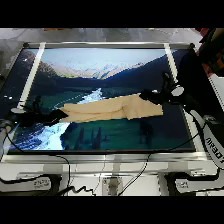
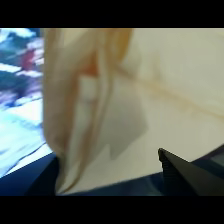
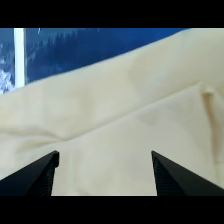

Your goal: Fold the clothes and pants, and hang the long-sleeved shirts on hangers.

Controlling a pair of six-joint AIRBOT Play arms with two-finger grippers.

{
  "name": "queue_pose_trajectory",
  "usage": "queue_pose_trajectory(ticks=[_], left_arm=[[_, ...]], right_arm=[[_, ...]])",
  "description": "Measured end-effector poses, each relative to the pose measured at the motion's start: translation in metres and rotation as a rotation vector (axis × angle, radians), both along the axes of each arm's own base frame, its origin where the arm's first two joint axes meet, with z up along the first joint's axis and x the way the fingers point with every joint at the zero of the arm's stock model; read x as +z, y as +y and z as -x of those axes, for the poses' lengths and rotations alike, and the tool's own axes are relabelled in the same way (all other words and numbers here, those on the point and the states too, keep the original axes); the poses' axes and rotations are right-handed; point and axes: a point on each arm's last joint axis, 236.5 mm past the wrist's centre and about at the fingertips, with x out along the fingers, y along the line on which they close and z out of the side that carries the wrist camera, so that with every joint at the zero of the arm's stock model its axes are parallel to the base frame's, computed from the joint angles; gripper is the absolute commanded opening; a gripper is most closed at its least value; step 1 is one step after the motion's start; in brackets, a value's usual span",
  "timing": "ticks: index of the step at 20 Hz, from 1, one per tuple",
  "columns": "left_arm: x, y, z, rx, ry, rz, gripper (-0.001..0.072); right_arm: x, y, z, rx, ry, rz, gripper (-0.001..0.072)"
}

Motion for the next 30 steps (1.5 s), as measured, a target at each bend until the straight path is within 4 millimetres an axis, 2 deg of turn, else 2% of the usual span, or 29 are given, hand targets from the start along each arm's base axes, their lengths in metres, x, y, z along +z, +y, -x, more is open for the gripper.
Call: queue_pose_trajectory(ticks=[1, 2, 3, 4, 6, 7, 10, 12, 15, 18, 21, 23, 25, 26, 28, 30], left_arm=[[-0.002, -0.011, -0.004, -0.017, -0.014, 0.019, 0.0451], [-0.004, -0.020, -0.008, -0.033, -0.032, 0.023, 0.0247], [-0.005, -0.025, -0.015, -0.040, -0.055, 0.014, 0.0022], [0.001, -0.031, -0.026, -0.042, -0.091, 0.020, 0.0025], [0.018, -0.041, -0.040, -0.077, -0.144, 0.031, 0.0025], [0.032, -0.046, -0.047, -0.092, -0.177, 0.049, 0.0025], [0.091, -0.058, -0.054, -0.194, -0.280, 0.082, 0.0025], [0.133, -0.063, -0.047, -0.251, -0.325, 0.087, 0.0026], [0.194, -0.069, -0.030, -0.289, -0.403, 0.065, 0.0026], [0.244, -0.073, -0.009, -0.309, -0.500, 0.026, 0.0026], [0.272, -0.074, 0.002, -0.300, -0.571, -0.009, 0.0026], [0.279, -0.075, 0.003, -0.295, -0.595, -0.024, 0.0026], [0.280, -0.085, 0.005, -0.315, -0.600, -0.018, 0.0026], [0.277, -0.093, 0.005, -0.332, -0.595, -0.010, 0.0026], [0.266, -0.116, 0.005, -0.375, -0.575, 0.014, 0.0026], [0.249, -0.147, 0.000, -0.408, -0.540, 0.045, 0.0025]], right_arm=[[-0.001, 0.007, 0.003, 0.024, 0.006, 0.005, 0.0552], [-0.002, 0.015, 0.006, 0.047, 0.009, 0.008, 0.0455], [-0.003, 0.024, 0.009, 0.070, 0.008, 0.013, 0.0262], [-0.003, 0.032, 0.010, 0.087, 0.001, 0.017, 0.0013], [-0.001, 0.050, 0.009, 0.112, -0.030, 0.027, 0.0015], [0.001, 0.059, 0.008, 0.123, -0.052, 0.033, 0.0015], [0.007, 0.093, 0.008, 0.150, -0.110, 0.032, 0.0014], [0.006, 0.123, 0.015, 0.172, -0.113, 0.013, 0.0014], [0.002, 0.178, 0.029, 0.221, -0.093, -0.046, 0.0015], [0.002, 0.251, 0.053, 0.298, -0.054, -0.135, 0.0014], [0.018, 0.324, 0.085, 0.368, -0.015, -0.259, 0.0015], [0.032, 0.352, 0.102, 0.417, -0.008, -0.303, 0.0015], [0.040, 0.357, 0.105, 0.464, -0.020, -0.291, 0.0015], [0.041, 0.350, 0.102, 0.482, -0.025, -0.266, 0.0015], [0.042, 0.314, 0.078, 0.488, -0.043, -0.191, 0.0015], [0.038, 0.261, 0.052, 0.476, -0.024, -0.102, 0.0015]])
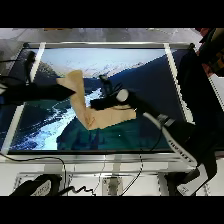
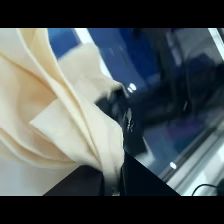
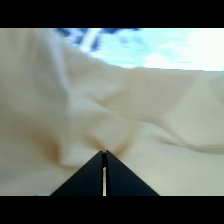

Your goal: Fold the clothes and pants, and hang the long-sleeved shirts on hangers.

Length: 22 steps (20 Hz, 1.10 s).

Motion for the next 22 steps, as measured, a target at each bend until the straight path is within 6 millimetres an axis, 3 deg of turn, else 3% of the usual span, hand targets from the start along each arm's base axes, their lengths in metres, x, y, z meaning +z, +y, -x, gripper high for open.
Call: queue_pose_trajectory(ticks=[3, 6, 7, 8, 9, 10, 12, 14, 16, 18, 22], left_arm=[[-0.036, -0.071, -0.008, -0.053, 0.057, 0.023, 0.0025], [-0.071, -0.151, -0.005, -0.092, 0.089, 0.046, 0.0036], [-0.081, -0.175, -0.005, -0.094, 0.085, 0.048, 0.0279], [-0.090, -0.195, -0.004, -0.101, 0.081, 0.047, 0.0710], [-0.095, -0.213, -0.003, -0.104, 0.069, 0.048, 0.0704], [-0.101, -0.226, -0.002, -0.112, 0.062, 0.045, 0.0704], [-0.107, -0.239, -0.003, -0.117, 0.038, 0.037, 0.0703], [-0.108, -0.240, -0.008, -0.109, 0.027, 0.036, 0.0703], [-0.102, -0.232, -0.017, -0.092, 0.018, 0.041, 0.0703], [-0.094, -0.218, -0.026, -0.082, 0.017, 0.047, 0.0703], [-0.083, -0.179, -0.038, -0.085, 0.007, 0.014, 0.0703]], right_arm=[[-0.003, -0.116, -0.043, -0.101, 0.029, 0.133, 0.0015], [-0.001, -0.225, -0.060, -0.237, 0.103, 0.194, 0.0015], [-0.001, -0.258, -0.061, -0.282, 0.132, 0.205, 0.0036], [-0.002, -0.287, -0.062, -0.328, 0.155, 0.213, 0.0230], [-0.003, -0.311, -0.060, -0.363, 0.175, 0.219, 0.0548], [-0.005, -0.329, -0.058, -0.390, 0.196, 0.221, 0.0621], [-0.010, -0.357, -0.052, -0.428, 0.227, 0.222, 0.0621], [-0.023, -0.367, -0.044, -0.429, 0.269, 0.220, 0.0623], [-0.038, -0.357, -0.038, -0.410, 0.320, 0.176, 0.0632], [-0.056, -0.332, -0.030, -0.359, 0.384, 0.115, 0.0633], [-0.085, -0.263, -0.013, -0.225, 0.484, 0.029, 0.0621]])
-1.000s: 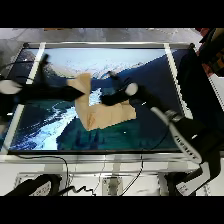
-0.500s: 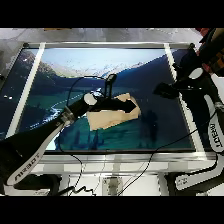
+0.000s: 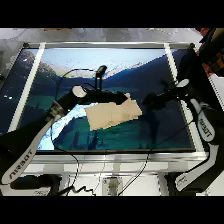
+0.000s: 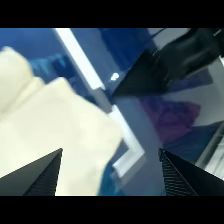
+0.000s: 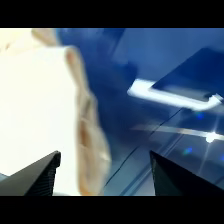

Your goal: Fold the clothes and pants, and hang the long-sleeved shirts on hangers.

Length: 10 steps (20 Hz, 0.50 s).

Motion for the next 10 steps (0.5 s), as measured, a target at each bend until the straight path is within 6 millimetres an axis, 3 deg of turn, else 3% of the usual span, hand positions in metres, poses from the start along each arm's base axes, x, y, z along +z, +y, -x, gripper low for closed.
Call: queue_pose_trajectory(ticks=[1, 3, 4, 5, 6, 8, 10], left_arm=[[0.002, 0.010, -0.003, 0.000, -0.002, -0.011, 0.0703], [0.007, 0.033, -0.009, 0.010, -0.005, -0.027, 0.0703], [0.010, 0.044, -0.011, 0.015, -0.004, -0.033, 0.0702], [0.013, 0.053, -0.012, 0.018, -0.005, -0.039, 0.0702], [0.016, 0.064, -0.014, 0.022, -0.010, -0.050, 0.0699], [0.021, 0.083, -0.015, 0.026, -0.027, -0.082, 0.0699], [0.031, 0.106, -0.015, 0.033, -0.066, -0.132, 0.0699]], right_arm=[[-0.006, 0.017, 0.004, 0.028, 0.011, -0.014, 0.0612], [-0.016, 0.052, 0.011, 0.087, 0.009, -0.025, 0.0494], [-0.019, 0.067, 0.012, 0.107, -0.004, -0.026, 0.0373], [-0.022, 0.079, 0.013, 0.126, -0.019, -0.021, 0.0157], [-0.025, 0.091, 0.014, 0.143, -0.034, -0.017, 0.0015], [-0.025, 0.108, 0.015, 0.166, -0.059, -0.017, 0.0015], [-0.019, 0.110, 0.008, 0.169, -0.101, -0.004, 0.0015]])
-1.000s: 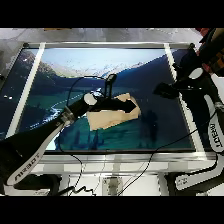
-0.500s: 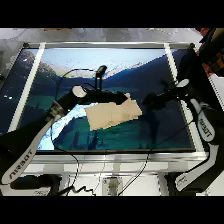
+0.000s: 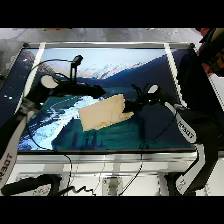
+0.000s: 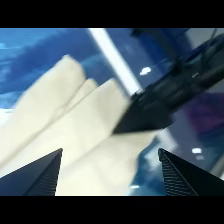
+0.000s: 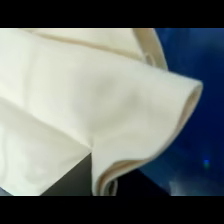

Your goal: Fold the clothes and pants, and hang the long-sleeved shirts on hangers.

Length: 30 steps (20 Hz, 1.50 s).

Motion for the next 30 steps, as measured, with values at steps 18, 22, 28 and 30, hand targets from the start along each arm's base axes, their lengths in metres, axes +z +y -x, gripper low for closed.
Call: queue_pose_trajectory(ticks=[18, 22, 28, 30], left_arm=[[0.181, 0.204, 0.060, 0.356, -0.573, -0.464, 0.0698], [0.186, 0.207, 0.064, 0.366, -0.587, -0.473, 0.0697], [0.187, 0.208, 0.065, 0.369, -0.593, -0.476, 0.0697], [0.187, 0.208, 0.065, 0.369, -0.593, -0.477, 0.0697]], right_arm=[[0.183, -0.507, 0.123, -1.271, 0.032, 0.547, 0.0016], [0.162, -0.534, 0.205, -1.437, 0.251, 0.550, 0.0671], [0.153, -0.537, 0.230, -1.436, 0.314, 0.557, 0.0142], [0.153, -0.525, 0.206, -1.375, 0.272, 0.551, 0.0016]])
